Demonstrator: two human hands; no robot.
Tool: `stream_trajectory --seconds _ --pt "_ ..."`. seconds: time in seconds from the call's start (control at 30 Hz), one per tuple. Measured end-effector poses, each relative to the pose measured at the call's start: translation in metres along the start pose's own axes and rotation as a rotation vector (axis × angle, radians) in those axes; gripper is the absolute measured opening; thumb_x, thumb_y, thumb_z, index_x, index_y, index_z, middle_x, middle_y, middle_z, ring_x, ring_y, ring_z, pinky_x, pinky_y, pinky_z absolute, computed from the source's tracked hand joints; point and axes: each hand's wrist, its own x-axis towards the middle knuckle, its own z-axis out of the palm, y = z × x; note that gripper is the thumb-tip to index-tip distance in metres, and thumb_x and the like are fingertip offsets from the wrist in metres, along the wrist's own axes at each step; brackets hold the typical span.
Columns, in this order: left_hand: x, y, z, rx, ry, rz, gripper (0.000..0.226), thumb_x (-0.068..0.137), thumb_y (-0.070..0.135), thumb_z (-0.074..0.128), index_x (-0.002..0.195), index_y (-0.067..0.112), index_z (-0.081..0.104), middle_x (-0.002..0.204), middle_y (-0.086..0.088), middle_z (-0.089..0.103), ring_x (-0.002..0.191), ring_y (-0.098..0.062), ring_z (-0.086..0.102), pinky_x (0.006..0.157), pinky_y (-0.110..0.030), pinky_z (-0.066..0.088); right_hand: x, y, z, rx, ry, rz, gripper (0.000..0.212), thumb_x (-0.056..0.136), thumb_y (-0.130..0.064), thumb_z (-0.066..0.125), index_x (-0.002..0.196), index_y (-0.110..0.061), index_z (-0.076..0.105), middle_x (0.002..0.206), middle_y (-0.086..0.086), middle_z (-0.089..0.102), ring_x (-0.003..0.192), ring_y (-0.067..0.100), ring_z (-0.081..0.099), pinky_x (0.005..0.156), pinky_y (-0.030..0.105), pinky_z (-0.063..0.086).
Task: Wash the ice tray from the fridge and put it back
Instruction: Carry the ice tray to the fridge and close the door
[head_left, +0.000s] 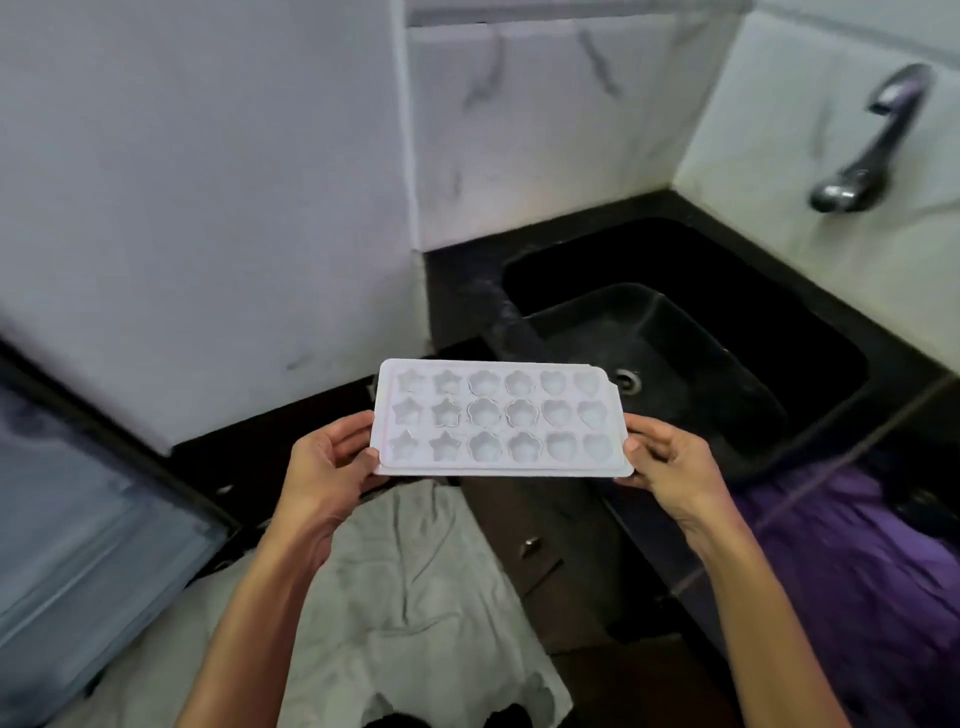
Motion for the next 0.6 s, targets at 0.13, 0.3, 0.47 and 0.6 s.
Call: stream_trajectory --seconds 0.13,0.3,0.47,0.6 --pt "-0.020 -0.001 -0.076 -0.037 0.147 0.005 0.037 0.089 -0.013 0.050 0.102 0.019 0.062 0.086 0.013 0.073 0.072 -0.002 0.070 0.056 -0.015 0.054 0.001 -0.017 0.076 -0.049 -0.159 -0.013 0.029 0.093 0.000 0.054 0.118 -0.012 0.063 0.094 -0.006 0.070 0.087 0.011 0.066 0.058 0.017 0.056" --pt "-0.060 -0.011 -0.157 -0.113 0.349 -0.013 0.036 0.089 -0.016 0.049 0.103 0.015 0.062 0.086 0.006 0.072 0.067 -0.003 0.070 0.056 -0.016 0.055 -0.010 -0.032 0.168 -0.122 -0.379 -0.063 0.031 0.092 0.000 0.054 0.121 -0.009 0.061 0.092 -0.008 0.068 0.083 0.006 0.065 0.057 0.015 0.055" --pt "-0.108 -0.023 -0.220 -0.181 0.575 -0.013 0.036 0.089 -0.015 0.050 0.097 0.017 0.064 0.089 0.002 0.072 0.068 -0.004 0.070 0.058 -0.016 0.055 -0.025 -0.046 0.256 -0.179 -0.630 -0.106 0.031 0.092 0.004 0.052 0.121 -0.003 0.059 0.090 -0.003 0.068 0.069 0.001 0.068 0.058 0.016 0.056" --pt "-0.149 -0.032 -0.252 -0.220 0.780 -0.019 0.037 0.088 -0.015 0.051 0.099 0.018 0.064 0.091 0.003 0.072 0.070 -0.004 0.070 0.056 -0.015 0.054 -0.045 -0.055 0.318 -0.240 -0.831 -0.144 0.031 0.093 0.006 0.050 0.121 -0.001 0.058 0.089 0.001 0.068 0.064 -0.002 0.067 0.055 0.015 0.055"
